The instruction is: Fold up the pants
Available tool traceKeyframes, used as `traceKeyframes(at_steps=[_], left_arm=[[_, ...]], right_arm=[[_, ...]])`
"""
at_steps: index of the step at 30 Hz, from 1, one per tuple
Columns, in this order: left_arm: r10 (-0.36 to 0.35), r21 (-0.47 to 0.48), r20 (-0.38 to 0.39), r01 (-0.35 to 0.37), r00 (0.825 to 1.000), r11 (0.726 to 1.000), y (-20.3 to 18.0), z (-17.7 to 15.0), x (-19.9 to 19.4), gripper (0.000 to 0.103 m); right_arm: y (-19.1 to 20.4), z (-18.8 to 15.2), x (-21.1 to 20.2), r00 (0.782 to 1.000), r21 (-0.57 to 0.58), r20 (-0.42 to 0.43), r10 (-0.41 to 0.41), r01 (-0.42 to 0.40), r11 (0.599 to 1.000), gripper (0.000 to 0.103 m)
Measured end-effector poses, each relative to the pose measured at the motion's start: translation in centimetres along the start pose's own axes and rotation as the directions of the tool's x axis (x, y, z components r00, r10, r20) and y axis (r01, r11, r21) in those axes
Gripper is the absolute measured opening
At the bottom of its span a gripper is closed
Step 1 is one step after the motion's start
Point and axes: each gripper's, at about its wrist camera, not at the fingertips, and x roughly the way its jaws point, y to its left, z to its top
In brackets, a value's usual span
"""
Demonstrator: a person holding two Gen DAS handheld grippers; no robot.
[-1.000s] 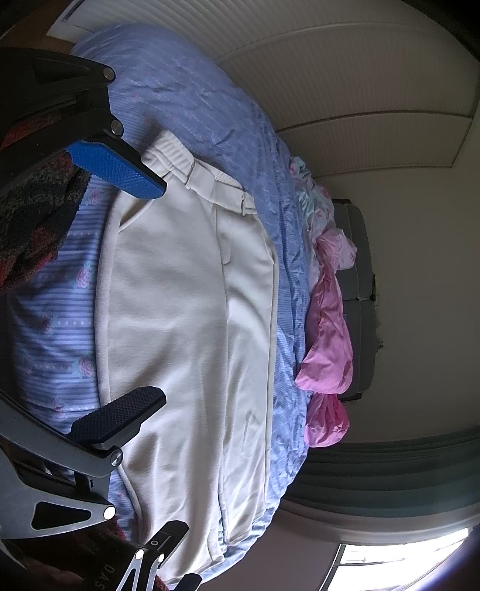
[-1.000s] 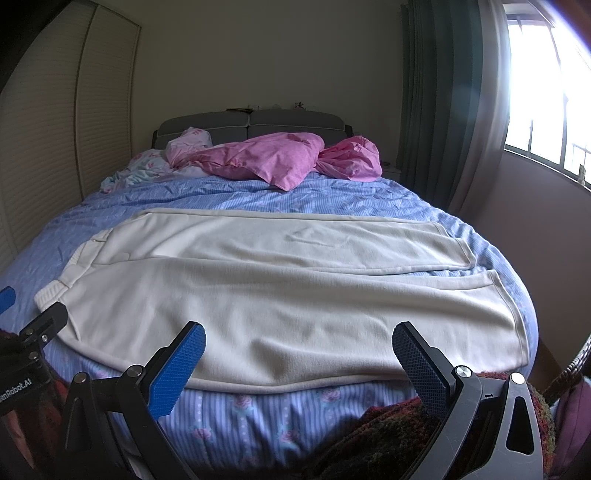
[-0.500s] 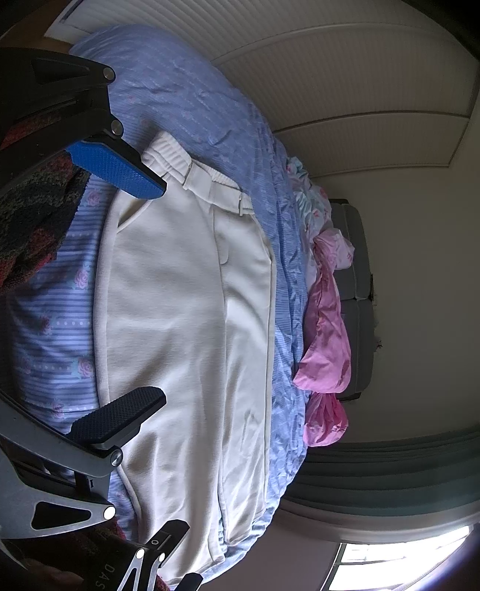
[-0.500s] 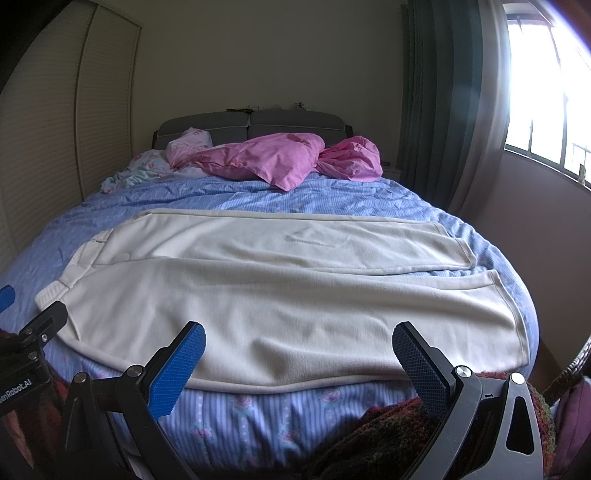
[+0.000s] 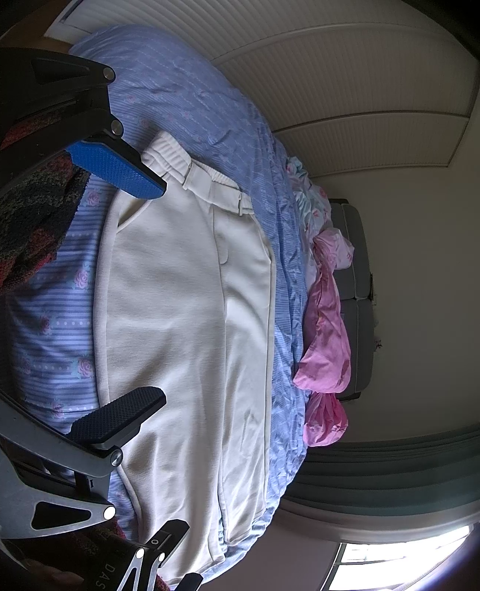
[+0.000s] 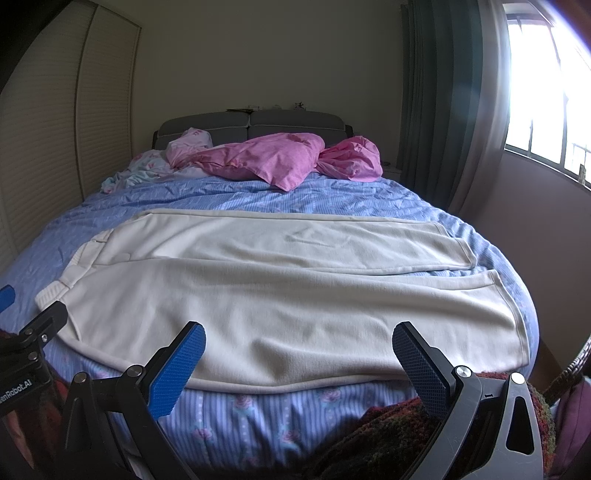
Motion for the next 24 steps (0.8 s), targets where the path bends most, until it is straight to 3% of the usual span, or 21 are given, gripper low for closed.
traceKeyframes(at_steps=[16, 19, 24], left_arm=[[0.01, 0.017, 0.021, -0.01, 1.0, 1.0, -0.6, 1.6, -1.1, 0.103], [0.01, 0.031, 0.031, -0.011, 0.999, 0.999, -1.5, 2.8, -1.4, 0.103], [-0.056, 0.013, 0.044, 0.055, 0.997, 0.998, -4.0, 5.9, -1.1, 0.103]], right_arm=[[0.1, 0.5, 0.5, 0.999, 0.002, -0.034, 0.016, -0.016, 1.0, 0.102], [-0.4, 1.8, 0.9, 0.999, -0.007, -0.034, 0.011, -0.011, 1.0, 0.102], [-1.3, 5.5, 0.8, 1.0, -0.053, -0.022, 0.008, -0.009, 0.999, 0.102]])
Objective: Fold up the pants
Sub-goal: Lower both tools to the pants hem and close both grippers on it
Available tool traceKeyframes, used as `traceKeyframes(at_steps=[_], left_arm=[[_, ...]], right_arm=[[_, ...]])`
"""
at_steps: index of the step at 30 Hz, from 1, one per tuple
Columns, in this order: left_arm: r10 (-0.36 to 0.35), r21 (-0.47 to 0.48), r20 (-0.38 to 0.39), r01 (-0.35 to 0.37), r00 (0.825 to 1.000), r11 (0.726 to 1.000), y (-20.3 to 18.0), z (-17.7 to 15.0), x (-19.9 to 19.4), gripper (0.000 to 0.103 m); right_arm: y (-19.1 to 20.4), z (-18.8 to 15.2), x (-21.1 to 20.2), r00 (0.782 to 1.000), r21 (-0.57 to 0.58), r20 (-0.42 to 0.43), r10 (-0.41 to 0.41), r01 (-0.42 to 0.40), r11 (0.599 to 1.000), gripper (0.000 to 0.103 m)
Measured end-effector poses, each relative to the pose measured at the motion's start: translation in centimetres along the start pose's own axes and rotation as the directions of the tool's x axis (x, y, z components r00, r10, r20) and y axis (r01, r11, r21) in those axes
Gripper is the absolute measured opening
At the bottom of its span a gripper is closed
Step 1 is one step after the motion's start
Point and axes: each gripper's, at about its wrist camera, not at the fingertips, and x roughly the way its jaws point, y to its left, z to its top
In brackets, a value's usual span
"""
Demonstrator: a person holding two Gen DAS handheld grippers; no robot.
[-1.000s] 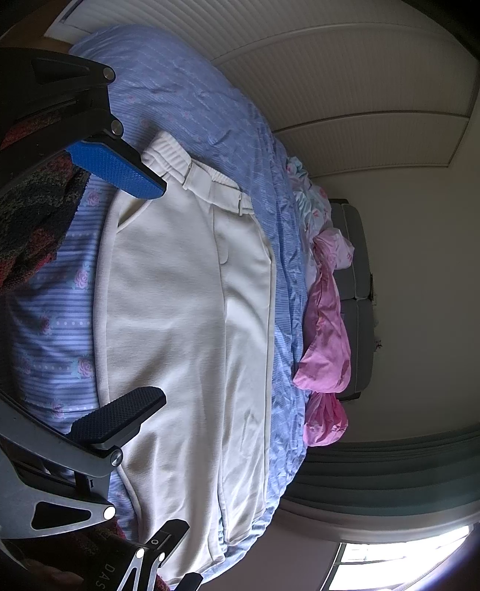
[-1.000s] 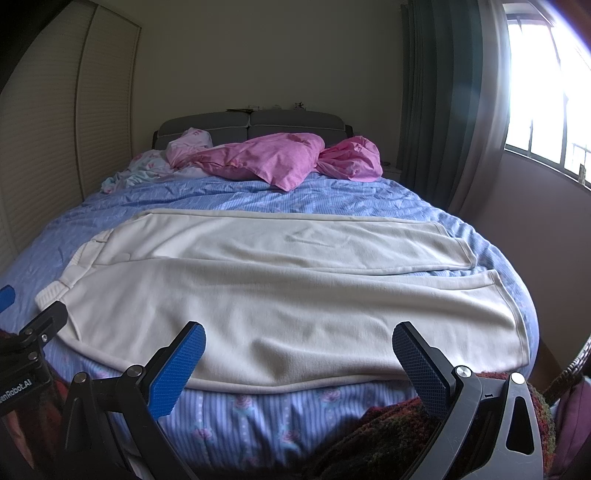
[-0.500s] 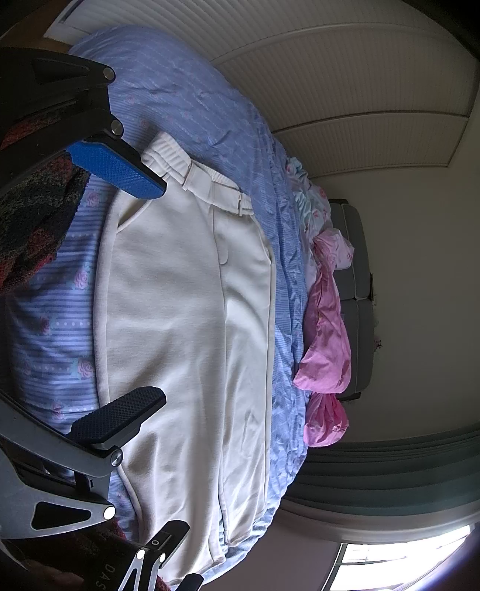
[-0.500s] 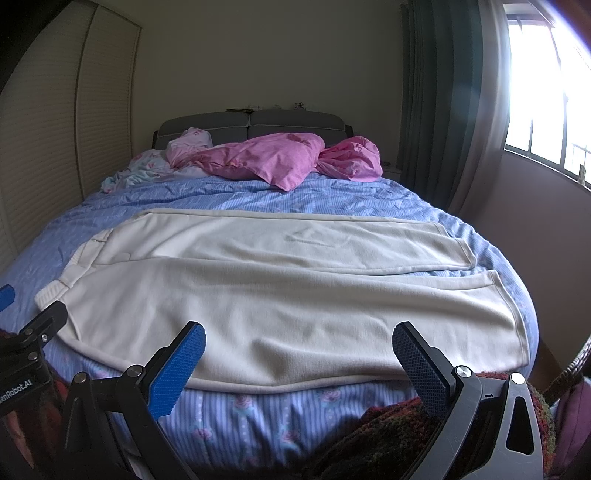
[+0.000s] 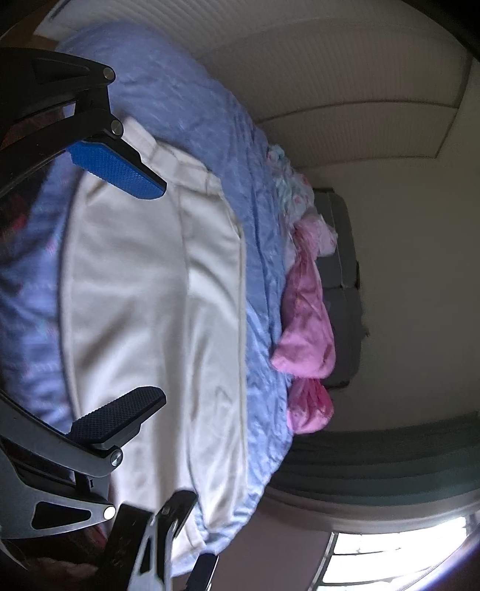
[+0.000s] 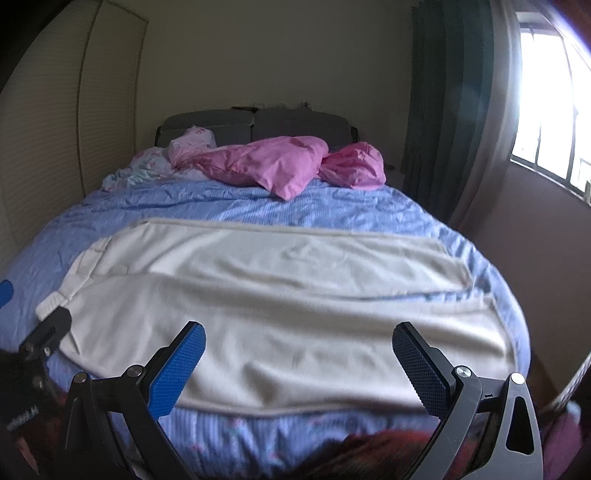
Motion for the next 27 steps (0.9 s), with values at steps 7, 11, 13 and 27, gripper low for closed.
traceKeyframes(at_steps=[7, 11, 13, 27], left_arm=[[-0.094, 0.069, -0.111, 0.102, 0.989, 0.992, -5.5, 1.9, 3.5, 0.103], [-0.149, 0.154, -0.205, 0.182, 0.967, 0.971, -8.8, 1.1, 5.5, 0.103], [-0.189, 0.176, -0.243, 0.235, 0.951, 0.956, -10.0, 0.2, 6.0, 0.103], [-0.342, 0.2, -0.418, 0.452, 0.842, 0.869, -13.2, -6.2, 10.6, 0.079]], right_arm=[[-4.9, 4.1, 4.7, 0.978, -0.013, -0.209, 0.005, -0.008, 1.0, 0.102], [-9.0, 3.8, 8.2, 0.921, 0.11, -0.381, 0.083, -0.045, 0.993, 0.102], [-10.9, 3.2, 9.7, 0.889, 0.17, -0.438, 0.129, -0.059, 0.984, 0.102], [-20.0, -7.8, 13.7, 0.759, 0.565, -0.565, 0.323, 0.07, 0.822, 0.092]])
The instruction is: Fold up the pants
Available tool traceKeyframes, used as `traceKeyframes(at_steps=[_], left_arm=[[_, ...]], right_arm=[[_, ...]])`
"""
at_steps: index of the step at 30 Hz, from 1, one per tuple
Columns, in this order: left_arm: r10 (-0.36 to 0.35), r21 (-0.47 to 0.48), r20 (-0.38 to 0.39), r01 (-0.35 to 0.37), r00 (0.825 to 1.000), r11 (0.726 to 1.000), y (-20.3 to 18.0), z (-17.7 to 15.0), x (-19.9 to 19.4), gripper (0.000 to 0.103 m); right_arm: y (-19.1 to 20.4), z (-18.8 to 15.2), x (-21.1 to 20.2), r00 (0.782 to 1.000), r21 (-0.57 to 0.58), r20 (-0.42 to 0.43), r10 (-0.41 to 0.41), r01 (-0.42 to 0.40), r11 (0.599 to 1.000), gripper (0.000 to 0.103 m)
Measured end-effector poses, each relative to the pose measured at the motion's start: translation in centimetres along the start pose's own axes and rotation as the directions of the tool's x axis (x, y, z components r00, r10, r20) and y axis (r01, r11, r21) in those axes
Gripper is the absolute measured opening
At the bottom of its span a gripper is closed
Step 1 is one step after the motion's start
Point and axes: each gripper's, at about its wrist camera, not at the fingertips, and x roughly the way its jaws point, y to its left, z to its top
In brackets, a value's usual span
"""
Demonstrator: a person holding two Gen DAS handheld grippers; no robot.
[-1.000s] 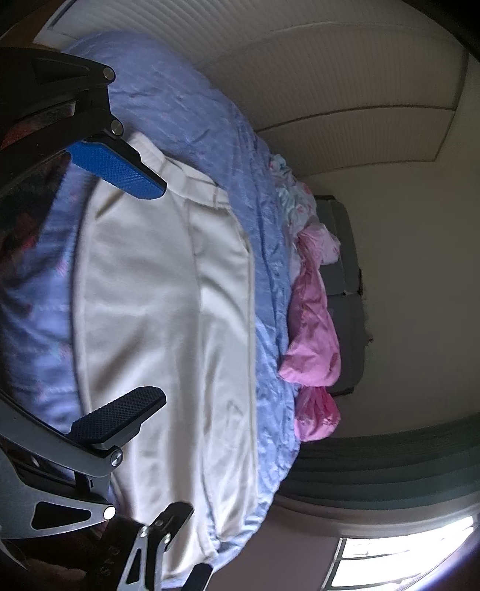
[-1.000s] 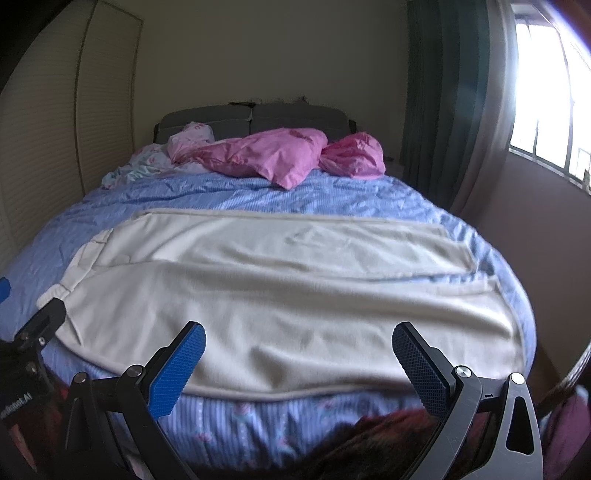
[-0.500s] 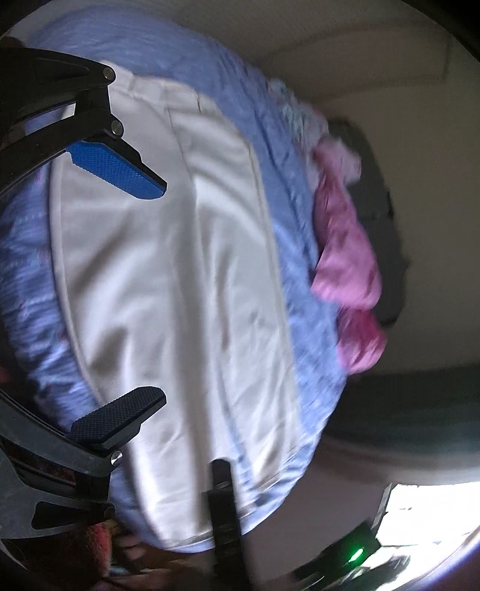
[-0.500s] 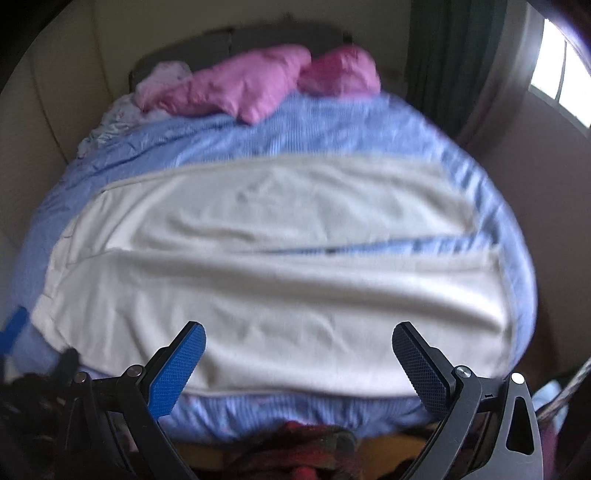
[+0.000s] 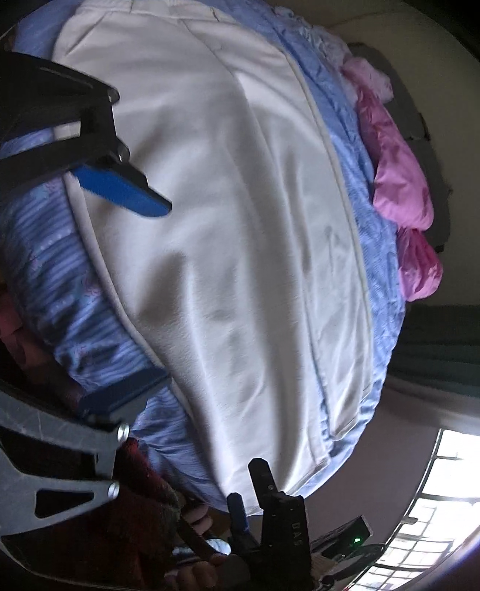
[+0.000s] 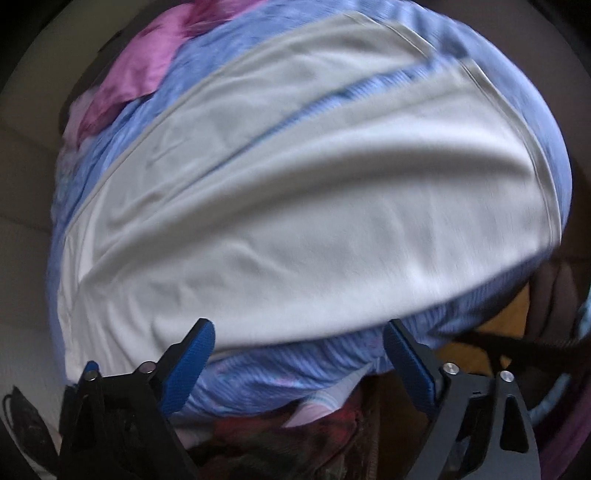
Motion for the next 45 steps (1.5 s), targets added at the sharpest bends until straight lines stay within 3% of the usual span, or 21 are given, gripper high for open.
traceKeyframes(at_steps=[3, 7, 10, 16, 22, 24, 26, 32, 39, 45], left_arm=[[-0.026, 0.11, -0.003, 0.026, 1.0, 0.994, -1.3, -0.7, 0.5, 0.079], [-0.048, 0.146, -0.035, 0.053, 0.998, 0.988, -1.6, -1.5, 2.1, 0.077], [-0.033, 0.17, -0.076, 0.046, 0.997, 0.984, -2.0, -2.2, 3.6, 0.065], [0.038, 0.241, -0.068, -0.02, 0.997, 0.97, -2.9, -3.1, 4.9, 0.064], [0.064, 0.31, -0.103, -0.029, 0.993, 0.95, -4.1, -4.3, 7.0, 0.04], [0.058, 0.275, -0.109, -0.026, 0.992, 0.961, -3.6, -4.2, 7.3, 0.025], [0.011, 0.21, -0.111, 0.013, 0.994, 0.978, -2.6, -3.8, 7.0, 0.012], [-0.021, 0.247, -0.124, 0.052, 0.992, 0.968, -3.4, -4.6, 5.3, 0.009], [-0.045, 0.231, -0.158, 0.081, 0.986, 0.969, -3.4, -4.8, 4.5, 0.009], [-0.069, 0.201, -0.038, 0.075, 0.997, 0.977, -2.6, -2.5, 0.2, 0.008]], right_arm=[[-2.1, -0.8, 1.1, 0.999, 0.081, -0.001, 0.039, -0.039, 0.996, 0.086], [-4.0, -1.5, 2.1, 0.992, 0.164, 0.011, 0.125, -0.125, 0.978, 0.085], [-5.0, -1.8, 3.2, 0.991, 0.188, 0.021, 0.133, -0.134, 0.973, 0.077], [-6.8, -2.3, 5.7, 0.971, 0.265, 0.016, 0.237, -0.233, 0.936, 0.066], [-7.8, -2.0, 5.9, 0.965, 0.284, 0.06, 0.256, -0.262, 0.922, 0.06], [-8.1, -1.8, 5.7, 0.968, 0.279, 0.08, 0.238, -0.251, 0.927, 0.057], [-8.3, -1.7, 5.8, 0.971, 0.272, 0.081, 0.226, -0.24, 0.932, 0.045], [-9.4, -2.5, 6.3, 0.968, 0.296, 0.09, 0.234, -0.251, 0.922, 0.014], [-9.7, -3.9, 4.0, 0.963, 0.29, 0.145, 0.228, -0.262, 0.92, 0.009], [-8.1, -3.8, 0.4, 0.954, 0.202, 0.24, 0.178, -0.228, 0.953, 0.007]])
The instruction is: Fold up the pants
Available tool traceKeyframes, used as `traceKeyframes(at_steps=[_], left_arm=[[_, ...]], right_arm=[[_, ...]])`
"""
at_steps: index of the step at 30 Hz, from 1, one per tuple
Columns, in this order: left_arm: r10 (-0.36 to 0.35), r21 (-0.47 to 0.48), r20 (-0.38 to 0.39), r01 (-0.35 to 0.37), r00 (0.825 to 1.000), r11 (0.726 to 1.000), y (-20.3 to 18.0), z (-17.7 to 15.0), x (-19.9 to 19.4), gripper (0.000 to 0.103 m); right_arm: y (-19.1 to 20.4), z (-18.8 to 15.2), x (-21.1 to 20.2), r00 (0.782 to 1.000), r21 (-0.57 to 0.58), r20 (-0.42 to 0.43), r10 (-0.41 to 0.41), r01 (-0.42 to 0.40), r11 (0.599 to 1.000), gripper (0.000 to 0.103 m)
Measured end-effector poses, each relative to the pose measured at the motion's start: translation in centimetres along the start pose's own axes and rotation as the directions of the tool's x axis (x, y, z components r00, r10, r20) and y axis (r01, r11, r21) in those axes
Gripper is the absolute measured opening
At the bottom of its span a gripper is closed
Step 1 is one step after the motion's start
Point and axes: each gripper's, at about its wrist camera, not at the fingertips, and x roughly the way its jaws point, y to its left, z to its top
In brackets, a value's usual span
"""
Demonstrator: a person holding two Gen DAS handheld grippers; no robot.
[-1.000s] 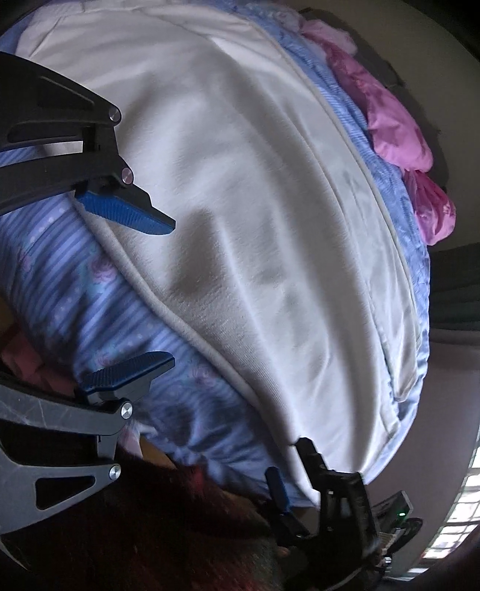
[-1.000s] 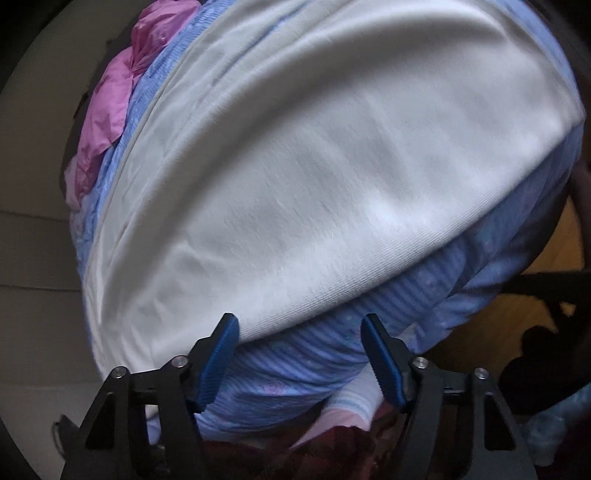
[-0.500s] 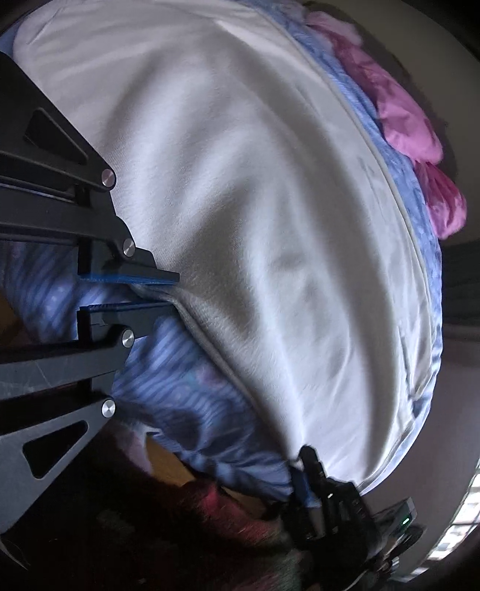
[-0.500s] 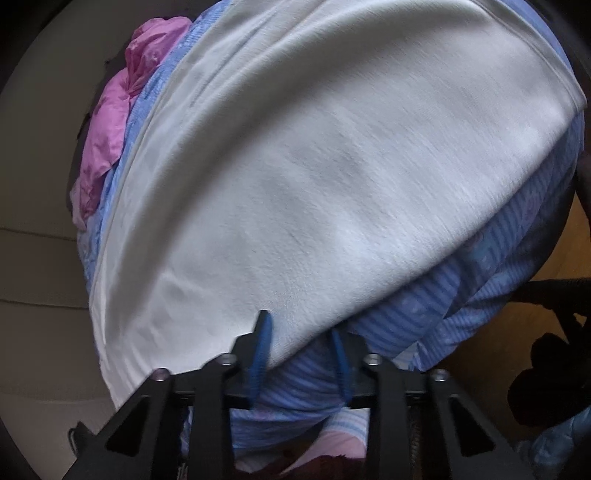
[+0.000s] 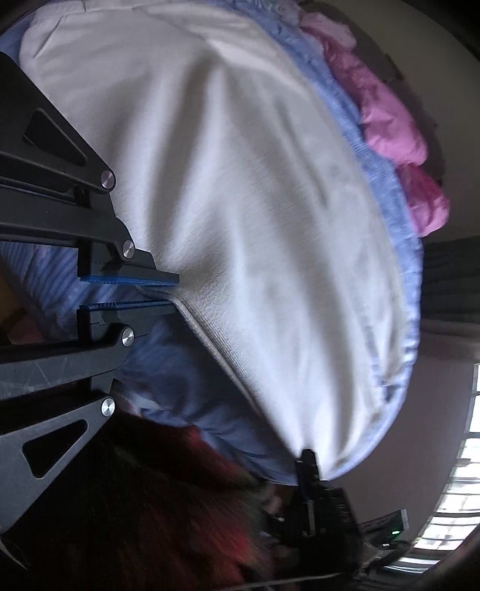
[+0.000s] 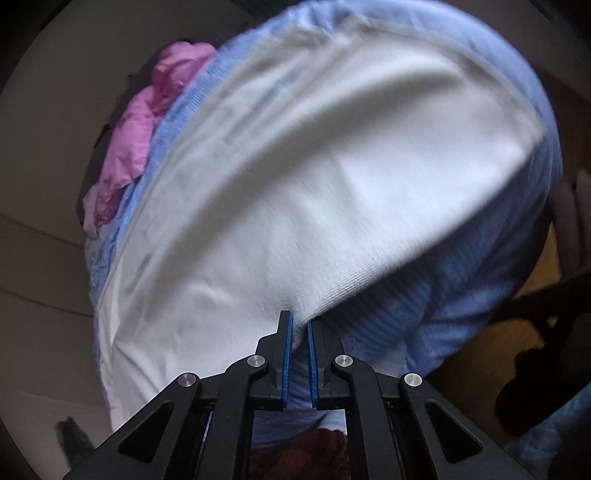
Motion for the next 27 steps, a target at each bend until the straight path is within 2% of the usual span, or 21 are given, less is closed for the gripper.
traceKeyframes(at_steps=[2, 4, 6, 7, 8, 9, 11, 12, 15, 17, 19, 20, 24, 27], left_arm=[[0.016, -0.004, 0.067, -0.016, 0.998, 1.0, 0.0, 0.7, -2.1, 0.008], [0.021, -0.015, 0.126, -0.019, 0.992, 1.0, 0.3, 1.4, -4.4, 0.008], [0.057, -0.019, 0.17, -0.054, 0.984, 0.998, 0.6, 2.0, -6.0, 0.008], [0.074, -0.018, 0.182, -0.072, 0.98, 0.997, 0.9, 2.4, -6.4, 0.008], [0.083, -0.023, 0.197, -0.08, 0.977, 0.997, 1.1, 2.9, -6.8, 0.008], [0.083, -0.027, 0.203, -0.079, 0.976, 0.996, 1.4, 3.3, -6.9, 0.008], [0.071, -0.043, 0.202, -0.063, 0.977, 0.997, 2.2, 4.3, -6.7, 0.008], [0.068, -0.05, 0.202, -0.059, 0.977, 0.997, 2.5, 4.9, -6.4, 0.008], [0.074, -0.062, 0.207, -0.062, 0.976, 0.996, 3.3, 6.4, -5.8, 0.008], [0.078, -0.053, 0.21, -0.069, 0.975, 0.996, 3.6, 7.0, -5.6, 0.008], [0.087, -0.044, 0.212, -0.08, 0.973, 0.996, 3.7, 7.3, -5.4, 0.008], [0.091, -0.036, 0.211, -0.085, 0.973, 0.996, 3.5, 7.4, -5.2, 0.008], [0.109, -0.016, 0.212, -0.108, 0.971, 0.994, 3.0, 7.3, -5.0, 0.008], [0.11, -0.01, 0.212, -0.11, 0.971, 0.994, 2.8, 7.2, -5.1, 0.008]], right_arm=[[1.0, 0.1, -1.5, 0.999, -0.018, 0.035, 0.002, -0.001, 1.0, 0.007], [2.2, 0.2, -3.4, 0.996, -0.043, 0.091, 0.017, -0.013, 0.999, 0.006], [3.6, 0.3, -6.0, 0.986, -0.081, 0.164, 0.017, -0.004, 0.997, 0.006], [4.3, 0.3, -7.1, 0.979, -0.087, 0.202, 0.014, 0.004, 0.996, 0.001], [4.7, 0.5, -8.3, 0.968, -0.092, 0.252, 0.002, 0.022, 0.996, 0.001], [5.5, 0.8, -9.7, 0.946, -0.109, 0.323, -0.009, 0.047, 0.993, 0.001], [6.9, 1.6, -11.1, 0.924, -0.154, 0.383, -0.018, 0.083, 0.985, 0.001], [7.4, 2.0, -11.2, 0.926, -0.164, 0.378, -0.02, 0.088, 0.982, 0.002], [7.9, 2.8, -10.4, 0.963, -0.184, 0.266, 0.04, 0.01, 0.983, 0.005], [7.4, 2.7, -9.1, 0.981, -0.178, 0.19, 0.03, 0.004, 0.984, 0.014], [5.8, 2.4, -7.7, 0.989, -0.13, 0.145, 0.015, 0.004, 0.992, 0.047], [5.1, 2.1, -6.9, 0.99, -0.1, 0.14, 0.012, 0.002, 0.995, 0.052], [2.2, 0.9, -3.9, 0.994, 0.026, 0.108, 0.025, -0.028, 0.999, 0.054], [0.5, 0.3, -0.6, 0.996, 0.142, 0.021, 0.092, -0.094, 0.985, 0.054]])
